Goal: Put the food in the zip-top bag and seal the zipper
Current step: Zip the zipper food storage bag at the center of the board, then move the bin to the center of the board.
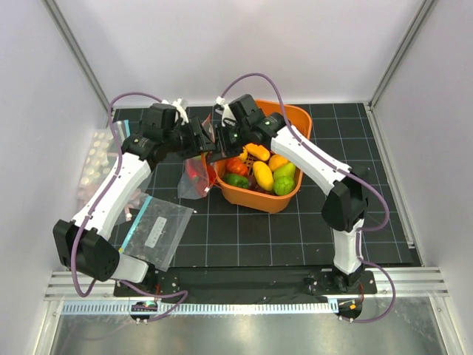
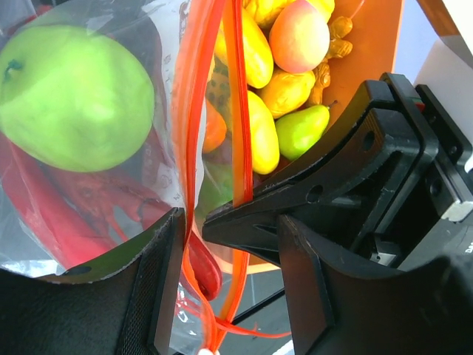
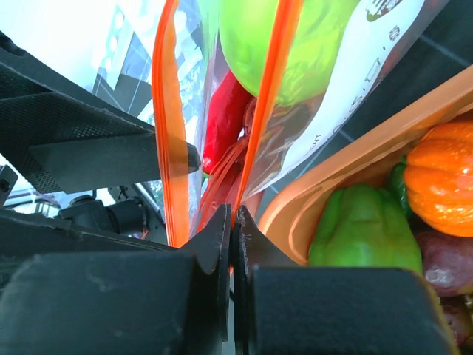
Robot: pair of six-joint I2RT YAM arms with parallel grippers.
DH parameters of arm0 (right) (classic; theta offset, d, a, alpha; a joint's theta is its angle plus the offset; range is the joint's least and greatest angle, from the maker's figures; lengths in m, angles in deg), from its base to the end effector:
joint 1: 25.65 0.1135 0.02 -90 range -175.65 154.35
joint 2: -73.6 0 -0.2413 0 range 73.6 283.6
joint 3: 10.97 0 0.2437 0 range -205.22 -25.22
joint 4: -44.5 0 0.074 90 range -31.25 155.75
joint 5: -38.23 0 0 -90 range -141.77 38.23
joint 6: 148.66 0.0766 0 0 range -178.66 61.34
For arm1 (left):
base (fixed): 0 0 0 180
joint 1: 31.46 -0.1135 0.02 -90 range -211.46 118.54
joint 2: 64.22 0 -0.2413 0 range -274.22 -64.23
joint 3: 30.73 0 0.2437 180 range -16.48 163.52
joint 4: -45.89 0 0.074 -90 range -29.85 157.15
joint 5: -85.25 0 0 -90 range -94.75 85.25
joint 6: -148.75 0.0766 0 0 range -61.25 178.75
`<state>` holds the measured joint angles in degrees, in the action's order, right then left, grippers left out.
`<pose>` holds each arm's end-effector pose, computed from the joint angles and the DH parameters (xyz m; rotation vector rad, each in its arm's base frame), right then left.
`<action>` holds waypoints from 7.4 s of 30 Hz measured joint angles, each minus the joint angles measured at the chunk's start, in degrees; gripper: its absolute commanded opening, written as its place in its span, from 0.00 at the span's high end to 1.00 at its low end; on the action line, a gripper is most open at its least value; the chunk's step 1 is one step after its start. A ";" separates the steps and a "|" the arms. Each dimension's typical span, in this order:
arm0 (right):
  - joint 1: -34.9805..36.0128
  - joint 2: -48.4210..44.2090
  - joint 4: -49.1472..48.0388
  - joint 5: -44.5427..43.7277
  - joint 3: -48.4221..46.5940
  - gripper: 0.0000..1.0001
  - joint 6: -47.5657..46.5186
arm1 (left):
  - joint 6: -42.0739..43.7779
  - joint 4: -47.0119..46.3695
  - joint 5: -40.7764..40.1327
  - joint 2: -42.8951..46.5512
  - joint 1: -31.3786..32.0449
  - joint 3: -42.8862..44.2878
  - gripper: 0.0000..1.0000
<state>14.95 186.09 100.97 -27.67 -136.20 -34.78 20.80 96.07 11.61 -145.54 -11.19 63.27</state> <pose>0.3244 0.3192 0.2907 -0.5853 2.4245 1.0146 0.3099 -0.1375 0.3157 -0.1951 2.3305 -0.8526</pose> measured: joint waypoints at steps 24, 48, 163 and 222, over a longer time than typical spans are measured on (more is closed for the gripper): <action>0.46 -4.63 -6.64 -1.22 7.65 0.99 -2.54 | -10.05 -1.49 -7.45 0.98 -4.02 -0.28 0.48; 0.70 -4.79 -3.63 -0.76 5.66 0.99 -3.48 | -8.50 -2.80 -7.34 -3.23 1.09 1.14 0.36; 27.06 -23.71 -34.32 -13.20 42.53 0.99 8.13 | -18.93 44.72 -36.72 6.86 2.95 16.90 1.00; -5.07 -42.95 -13.73 -22.84 61.70 0.16 9.88 | -5.22 8.90 -23.32 -29.83 21.29 11.93 1.00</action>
<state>9.88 143.14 87.24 -50.51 -74.50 -24.91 15.57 104.97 -11.71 -175.38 10.10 75.20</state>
